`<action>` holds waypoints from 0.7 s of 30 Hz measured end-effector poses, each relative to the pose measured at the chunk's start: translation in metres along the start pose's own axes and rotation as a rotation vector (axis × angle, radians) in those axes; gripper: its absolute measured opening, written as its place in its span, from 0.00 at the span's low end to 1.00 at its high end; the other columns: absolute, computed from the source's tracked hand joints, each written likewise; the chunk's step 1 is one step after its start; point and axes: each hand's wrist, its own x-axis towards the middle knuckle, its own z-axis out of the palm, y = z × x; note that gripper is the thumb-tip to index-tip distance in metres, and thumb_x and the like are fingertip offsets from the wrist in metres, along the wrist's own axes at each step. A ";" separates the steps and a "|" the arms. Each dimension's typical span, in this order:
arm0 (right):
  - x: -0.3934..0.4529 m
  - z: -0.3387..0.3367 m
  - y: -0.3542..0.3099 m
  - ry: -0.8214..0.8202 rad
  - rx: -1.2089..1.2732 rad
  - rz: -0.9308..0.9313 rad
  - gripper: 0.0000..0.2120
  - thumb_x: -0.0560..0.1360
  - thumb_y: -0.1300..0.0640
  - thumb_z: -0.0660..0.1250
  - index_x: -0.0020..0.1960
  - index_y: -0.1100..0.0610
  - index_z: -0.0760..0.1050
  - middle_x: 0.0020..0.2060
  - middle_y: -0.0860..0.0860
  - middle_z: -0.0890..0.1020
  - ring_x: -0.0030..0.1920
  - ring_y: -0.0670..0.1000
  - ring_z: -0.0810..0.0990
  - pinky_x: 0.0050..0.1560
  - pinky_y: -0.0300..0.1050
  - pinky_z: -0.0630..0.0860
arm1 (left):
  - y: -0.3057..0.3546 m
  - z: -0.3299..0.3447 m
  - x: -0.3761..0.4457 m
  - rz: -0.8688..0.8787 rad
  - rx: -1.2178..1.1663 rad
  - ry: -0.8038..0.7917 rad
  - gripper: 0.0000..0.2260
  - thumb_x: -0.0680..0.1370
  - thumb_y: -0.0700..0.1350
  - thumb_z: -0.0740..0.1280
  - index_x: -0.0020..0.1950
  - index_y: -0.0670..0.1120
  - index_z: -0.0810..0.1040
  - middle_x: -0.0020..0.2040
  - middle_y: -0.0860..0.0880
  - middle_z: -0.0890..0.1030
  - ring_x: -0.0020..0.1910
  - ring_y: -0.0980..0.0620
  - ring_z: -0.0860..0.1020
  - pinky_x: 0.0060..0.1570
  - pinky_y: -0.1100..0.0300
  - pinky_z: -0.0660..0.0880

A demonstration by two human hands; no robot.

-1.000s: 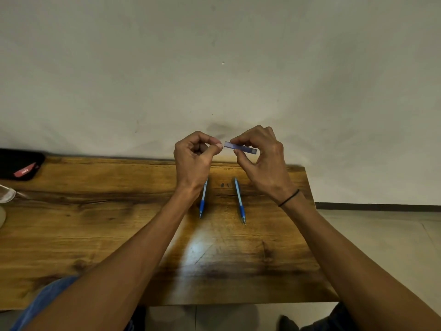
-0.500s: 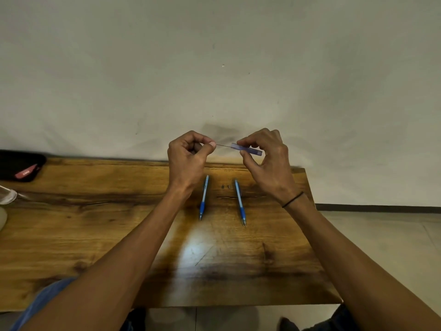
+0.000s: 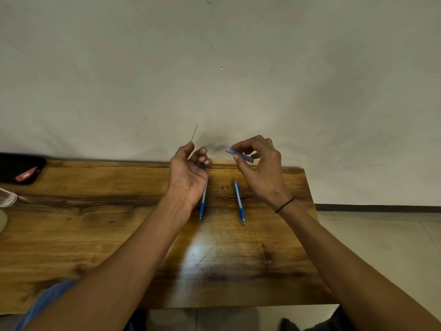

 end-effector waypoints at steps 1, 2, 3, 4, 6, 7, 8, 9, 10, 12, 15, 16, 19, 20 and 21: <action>-0.001 0.002 -0.002 -0.005 0.008 -0.001 0.07 0.77 0.61 0.74 0.54 0.54 0.83 0.49 0.43 0.81 0.53 0.49 0.77 0.48 0.43 0.76 | -0.001 0.000 -0.001 -0.010 -0.025 -0.004 0.02 0.83 0.39 0.64 0.52 0.45 0.73 0.41 0.40 0.84 0.34 0.51 0.79 0.34 0.60 0.80; -0.002 0.004 -0.004 -0.010 0.016 -0.001 0.07 0.77 0.61 0.74 0.54 0.54 0.83 0.49 0.43 0.81 0.53 0.49 0.77 0.48 0.43 0.76 | -0.003 0.000 -0.001 -0.021 -0.041 -0.014 0.02 0.83 0.40 0.64 0.52 0.45 0.73 0.45 0.37 0.86 0.39 0.48 0.84 0.38 0.59 0.83; -0.004 0.006 -0.005 -0.015 0.025 -0.001 0.07 0.77 0.61 0.74 0.54 0.54 0.83 0.49 0.43 0.81 0.53 0.49 0.77 0.48 0.43 0.76 | -0.003 0.001 -0.002 -0.033 -0.052 -0.029 0.02 0.84 0.40 0.63 0.52 0.45 0.72 0.50 0.35 0.87 0.45 0.45 0.87 0.43 0.58 0.86; -0.005 0.008 -0.007 -0.022 0.031 -0.002 0.07 0.77 0.61 0.74 0.54 0.54 0.83 0.48 0.43 0.81 0.52 0.49 0.77 0.48 0.43 0.76 | -0.004 0.002 -0.002 -0.042 -0.060 -0.043 0.03 0.85 0.41 0.62 0.52 0.45 0.72 0.53 0.34 0.87 0.49 0.43 0.88 0.48 0.56 0.86; -0.008 0.013 -0.010 -0.039 0.033 -0.013 0.07 0.76 0.61 0.74 0.53 0.54 0.83 0.48 0.45 0.81 0.51 0.49 0.77 0.48 0.42 0.76 | -0.005 0.002 -0.003 -0.054 -0.068 -0.060 0.04 0.86 0.41 0.61 0.52 0.45 0.71 0.58 0.32 0.85 0.53 0.42 0.88 0.55 0.55 0.84; -0.010 0.016 -0.011 -0.048 0.029 -0.021 0.07 0.76 0.61 0.74 0.53 0.55 0.83 0.48 0.46 0.82 0.51 0.49 0.77 0.48 0.42 0.76 | -0.005 0.002 -0.003 -0.058 -0.064 -0.066 0.04 0.86 0.42 0.60 0.52 0.45 0.71 0.59 0.31 0.85 0.54 0.41 0.88 0.56 0.55 0.83; -0.012 0.018 -0.012 -0.057 0.021 -0.031 0.07 0.76 0.61 0.74 0.53 0.55 0.82 0.48 0.47 0.82 0.50 0.48 0.77 0.48 0.43 0.76 | -0.005 0.003 -0.003 -0.063 -0.058 -0.071 0.04 0.86 0.42 0.60 0.52 0.44 0.71 0.60 0.31 0.84 0.55 0.41 0.87 0.56 0.56 0.83; -0.013 0.020 -0.012 -0.065 0.011 -0.044 0.06 0.77 0.61 0.74 0.53 0.55 0.82 0.48 0.47 0.81 0.50 0.48 0.77 0.48 0.44 0.77 | -0.006 0.002 -0.002 -0.069 -0.053 -0.074 0.04 0.86 0.42 0.60 0.53 0.44 0.71 0.61 0.31 0.84 0.55 0.41 0.87 0.56 0.56 0.83; -0.014 0.022 -0.012 -0.073 -0.001 -0.058 0.06 0.77 0.61 0.73 0.54 0.55 0.81 0.48 0.47 0.81 0.50 0.48 0.77 0.48 0.44 0.78 | -0.006 0.003 -0.002 -0.074 -0.049 -0.077 0.03 0.87 0.42 0.60 0.54 0.44 0.71 0.61 0.31 0.84 0.56 0.41 0.86 0.58 0.56 0.82; -0.015 0.025 -0.011 -0.092 -0.030 -0.084 0.06 0.78 0.61 0.73 0.55 0.55 0.81 0.48 0.48 0.80 0.50 0.47 0.76 0.48 0.45 0.78 | -0.006 0.002 -0.001 -0.076 -0.037 -0.081 0.03 0.87 0.42 0.60 0.59 0.44 0.70 0.60 0.31 0.84 0.56 0.40 0.86 0.61 0.53 0.81; -0.016 0.027 -0.008 -0.107 -0.096 -0.100 0.06 0.79 0.61 0.72 0.56 0.55 0.81 0.50 0.50 0.80 0.53 0.48 0.75 0.50 0.47 0.78 | -0.007 0.003 0.000 -0.059 0.003 -0.094 0.09 0.87 0.43 0.59 0.67 0.44 0.68 0.61 0.31 0.84 0.56 0.40 0.87 0.59 0.54 0.83; -0.016 0.027 -0.007 -0.108 -0.117 -0.102 0.06 0.79 0.60 0.71 0.56 0.55 0.81 0.50 0.50 0.79 0.54 0.49 0.75 0.51 0.48 0.78 | -0.007 0.003 0.000 -0.054 0.019 -0.097 0.09 0.87 0.43 0.59 0.68 0.44 0.68 0.61 0.31 0.84 0.56 0.40 0.87 0.58 0.54 0.83; -0.017 0.026 -0.006 -0.109 -0.186 -0.119 0.07 0.80 0.60 0.70 0.58 0.57 0.81 0.51 0.51 0.79 0.54 0.51 0.74 0.52 0.50 0.78 | -0.009 0.003 0.000 -0.038 0.057 -0.079 0.08 0.88 0.43 0.59 0.66 0.44 0.69 0.61 0.32 0.84 0.57 0.40 0.87 0.56 0.55 0.85; -0.017 0.026 -0.007 -0.110 -0.203 -0.130 0.08 0.79 0.61 0.70 0.58 0.57 0.81 0.51 0.52 0.79 0.54 0.51 0.74 0.52 0.49 0.77 | -0.009 0.003 0.000 -0.035 0.065 -0.073 0.08 0.88 0.43 0.58 0.66 0.44 0.69 0.61 0.32 0.84 0.58 0.40 0.87 0.55 0.55 0.85; -0.017 0.026 -0.007 -0.113 -0.216 -0.141 0.08 0.79 0.61 0.70 0.58 0.57 0.81 0.51 0.52 0.79 0.54 0.51 0.74 0.51 0.49 0.77 | -0.009 0.003 0.001 -0.036 0.071 -0.068 0.08 0.88 0.43 0.58 0.66 0.44 0.69 0.61 0.32 0.85 0.59 0.40 0.86 0.57 0.54 0.84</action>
